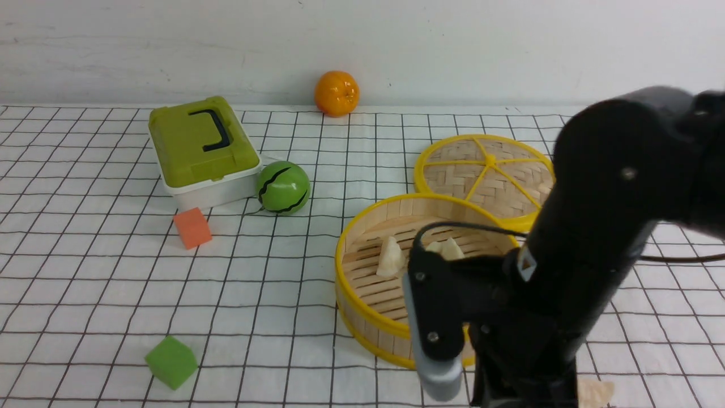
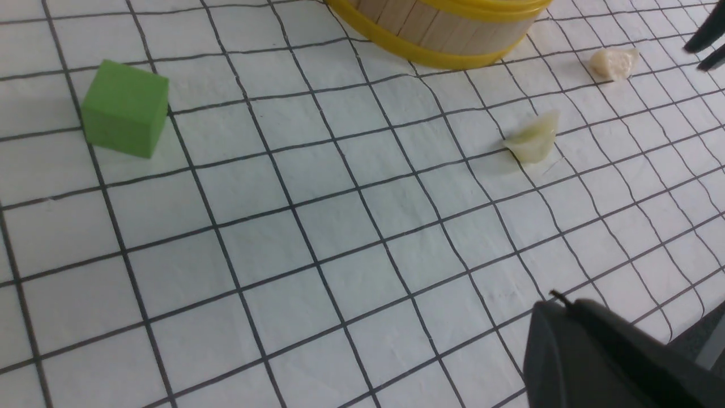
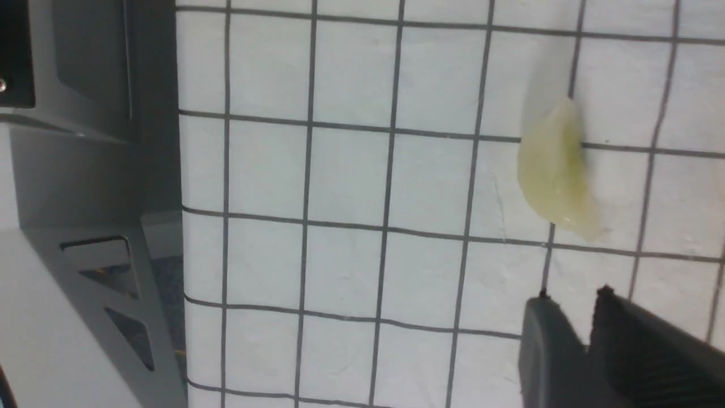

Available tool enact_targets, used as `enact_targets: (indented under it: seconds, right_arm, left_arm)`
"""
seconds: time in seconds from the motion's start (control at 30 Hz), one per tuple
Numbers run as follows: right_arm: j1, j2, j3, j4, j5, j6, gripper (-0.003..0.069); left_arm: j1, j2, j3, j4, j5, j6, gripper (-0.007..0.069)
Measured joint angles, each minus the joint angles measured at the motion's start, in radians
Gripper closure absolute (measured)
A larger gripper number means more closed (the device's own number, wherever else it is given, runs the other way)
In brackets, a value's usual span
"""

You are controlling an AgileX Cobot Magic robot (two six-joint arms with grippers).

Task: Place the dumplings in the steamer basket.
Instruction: Use the right arm to grab a dumpling

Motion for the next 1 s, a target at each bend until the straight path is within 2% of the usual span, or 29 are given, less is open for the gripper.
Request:
enact_targets:
  seconds: [0.03,0.13,0.27,0.33,0.43,0.5,0.67,0.83,0.93,1.0]
  right_arm:
    - [0.002,0.005,0.0,-0.001,-0.004,-0.001,0.0482]
    - [0.048,0.083,0.0,-0.028,-0.073,-0.006,0.0327]
    - [0.105,0.157,-0.002,-0.068,-0.155,-0.006,0.0187]
    - [0.125,0.19,-0.004,-0.092,-0.181,-0.006,0.0148]
    - [0.137,0.239,-0.007,-0.11,-0.193,-0.003,0.0127]
    - [0.137,0.261,-0.008,-0.121,-0.197,0.012,0.0129]
    - [0.137,0.314,-0.008,-0.203,-0.237,0.149,0.0174]
    - [0.137,0.332,-0.008,-0.236,-0.253,0.241,0.0263]
    - [0.137,0.333,-0.009,-0.237,-0.246,0.251,0.0385]
    - [0.137,0.332,-0.02,-0.237,-0.226,0.25,0.0414]
  left_arm:
    - [0.0,0.0,0.0,0.0,0.0,0.0,0.0636]
    - [0.0,0.0,0.0,-0.003,0.0,0.023,0.0636]
    - [0.0,0.0,0.0,-0.007,0.0,0.043,0.0636]
    - [0.0,0.0,0.0,-0.008,0.0,0.044,0.0636]
    - [0.0,0.0,0.0,-0.008,0.0,0.045,0.0636]
    - [0.0,0.0,0.0,-0.008,0.0,0.045,0.0636]
    - [0.0,0.0,0.0,-0.009,0.0,0.045,0.0636]
    - [0.0,0.0,0.0,-0.009,0.0,0.045,0.0636]
    - [0.0,0.0,0.0,-0.01,0.0,0.045,0.0636]
    - [0.0,0.0,0.0,-0.01,0.0,0.045,0.0636]
